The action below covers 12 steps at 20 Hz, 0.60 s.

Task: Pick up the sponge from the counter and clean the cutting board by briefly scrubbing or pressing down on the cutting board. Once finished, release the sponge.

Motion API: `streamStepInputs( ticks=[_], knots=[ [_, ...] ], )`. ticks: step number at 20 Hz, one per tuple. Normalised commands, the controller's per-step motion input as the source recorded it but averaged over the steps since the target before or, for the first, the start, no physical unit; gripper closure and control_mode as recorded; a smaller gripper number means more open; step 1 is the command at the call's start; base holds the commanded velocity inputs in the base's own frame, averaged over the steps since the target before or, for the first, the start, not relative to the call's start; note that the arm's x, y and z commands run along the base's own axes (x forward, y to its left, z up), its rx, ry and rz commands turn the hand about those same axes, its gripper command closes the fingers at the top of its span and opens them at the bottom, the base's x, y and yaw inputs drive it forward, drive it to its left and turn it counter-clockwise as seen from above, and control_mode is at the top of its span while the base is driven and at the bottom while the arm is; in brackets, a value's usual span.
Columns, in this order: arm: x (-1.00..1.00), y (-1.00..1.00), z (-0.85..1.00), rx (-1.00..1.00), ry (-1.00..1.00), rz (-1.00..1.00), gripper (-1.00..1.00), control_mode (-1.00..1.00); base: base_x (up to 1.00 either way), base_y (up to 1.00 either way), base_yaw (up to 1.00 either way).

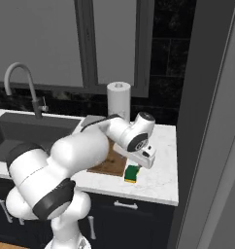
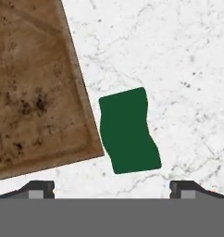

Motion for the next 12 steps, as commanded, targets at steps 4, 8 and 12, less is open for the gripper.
streamStepInputs(
  ticks=[4,8,12],
  knots=[
    [0.26,-0.01,-0.51,-0.17,0.06,0.22,-1.00,-1.00,0.00,0.00,0.00],
    [0.07,-0.19,-0.43,-0.04,0.06,0.17,-1.00,-1.00,0.00,0.00,0.00],
    [0.00,-0.11,-0.46,0.00,0.06,0.09,-1.00,-1.00,0.00,0.00,0.00]
  ],
)
